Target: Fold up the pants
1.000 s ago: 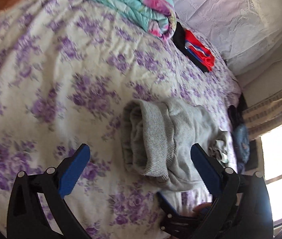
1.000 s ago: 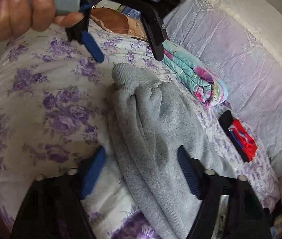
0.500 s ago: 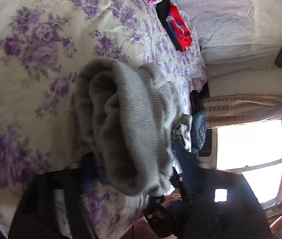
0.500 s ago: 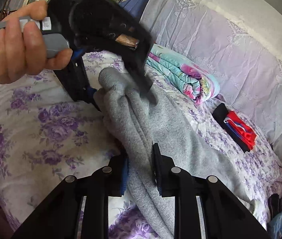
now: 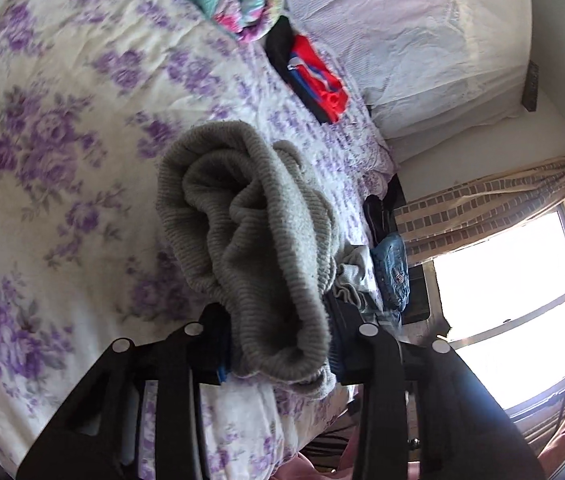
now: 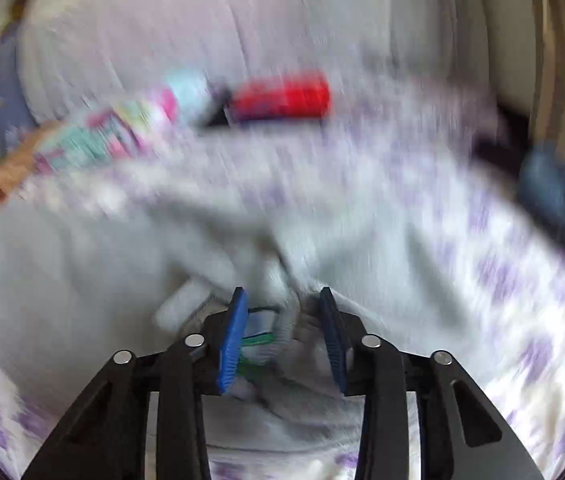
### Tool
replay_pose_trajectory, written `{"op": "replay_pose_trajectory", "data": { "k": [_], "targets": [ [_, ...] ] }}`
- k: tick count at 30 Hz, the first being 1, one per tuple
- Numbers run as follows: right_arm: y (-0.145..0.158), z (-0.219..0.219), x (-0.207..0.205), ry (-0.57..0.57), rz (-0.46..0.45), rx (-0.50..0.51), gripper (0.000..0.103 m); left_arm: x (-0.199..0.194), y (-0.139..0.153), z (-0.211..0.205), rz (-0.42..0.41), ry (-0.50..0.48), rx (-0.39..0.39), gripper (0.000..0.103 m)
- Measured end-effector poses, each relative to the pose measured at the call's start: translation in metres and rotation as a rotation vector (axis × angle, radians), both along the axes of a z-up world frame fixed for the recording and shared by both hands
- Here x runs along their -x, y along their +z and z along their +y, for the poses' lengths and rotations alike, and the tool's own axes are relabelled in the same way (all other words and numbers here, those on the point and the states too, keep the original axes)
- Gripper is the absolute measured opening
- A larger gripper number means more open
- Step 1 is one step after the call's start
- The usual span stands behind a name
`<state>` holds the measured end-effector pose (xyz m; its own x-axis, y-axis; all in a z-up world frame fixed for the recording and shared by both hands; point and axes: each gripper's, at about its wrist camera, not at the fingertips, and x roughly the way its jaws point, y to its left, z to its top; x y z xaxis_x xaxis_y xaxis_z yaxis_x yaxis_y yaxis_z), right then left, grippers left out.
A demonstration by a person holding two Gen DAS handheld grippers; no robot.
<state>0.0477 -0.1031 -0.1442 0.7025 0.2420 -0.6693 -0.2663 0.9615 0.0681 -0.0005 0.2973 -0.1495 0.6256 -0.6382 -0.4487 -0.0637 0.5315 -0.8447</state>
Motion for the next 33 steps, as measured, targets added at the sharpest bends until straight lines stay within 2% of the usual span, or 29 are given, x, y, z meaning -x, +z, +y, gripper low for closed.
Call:
{"op": "replay_pose_trajectory", "data": {
  "k": [1, 4, 7, 11, 14, 19, 23, 25, 27, 30, 33],
  "targets": [
    [-0.004, -0.006, 0.005, 0.002, -0.024, -0.046, 0.036, 0.0, 0.004, -0.003, -0.015, -0.001, 0.001, 0.033],
    [0.0, -0.003, 0.012, 0.009, -0.035, -0.038, 0.037, 0.0, 0.019, -0.014, -0.075, -0.02, 0.022, 0.032],
    [0.001, -0.004, 0.016, 0.01, -0.057, -0.038, 0.037, -0.008, 0.037, -0.038, -0.145, -0.08, 0.066, 0.032],
    [0.002, -0.014, 0.01, 0.035, -0.049, -0.094, 0.038, -0.032, 0.064, -0.086, -0.231, -0.174, 0.063, 0.032],
    [0.002, -0.022, 0.011, 0.049, -0.048, -0.137, 0.038, -0.059, 0.08, -0.128, -0.257, -0.248, 0.045, 0.032],
    [-0.001, -0.035, 0.02, 0.077, -0.055, -0.196, 0.038, -0.108, 0.09, -0.214, -0.244, -0.404, -0.017, 0.032],
    [-0.002, -0.042, 0.03, 0.1, -0.063, -0.211, 0.038, -0.135, 0.071, -0.266, -0.131, -0.455, -0.144, 0.032],
    [-0.004, -0.044, 0.032, 0.103, -0.066, -0.216, 0.038, -0.141, 0.066, -0.285, -0.106, -0.461, -0.197, 0.032],
    [-0.005, -0.047, 0.032, 0.104, -0.064, -0.24, 0.038, -0.142, 0.067, -0.291, -0.112, -0.46, -0.219, 0.032],
    [-0.006, -0.055, 0.032, 0.137, -0.06, -0.3, 0.041, -0.134, 0.072, -0.282, -0.143, -0.449, -0.196, 0.032],
    [-0.006, -0.061, 0.031, 0.155, -0.05, -0.343, 0.042, -0.13, 0.072, -0.283, -0.128, -0.442, -0.217, 0.032]
  ]
}}
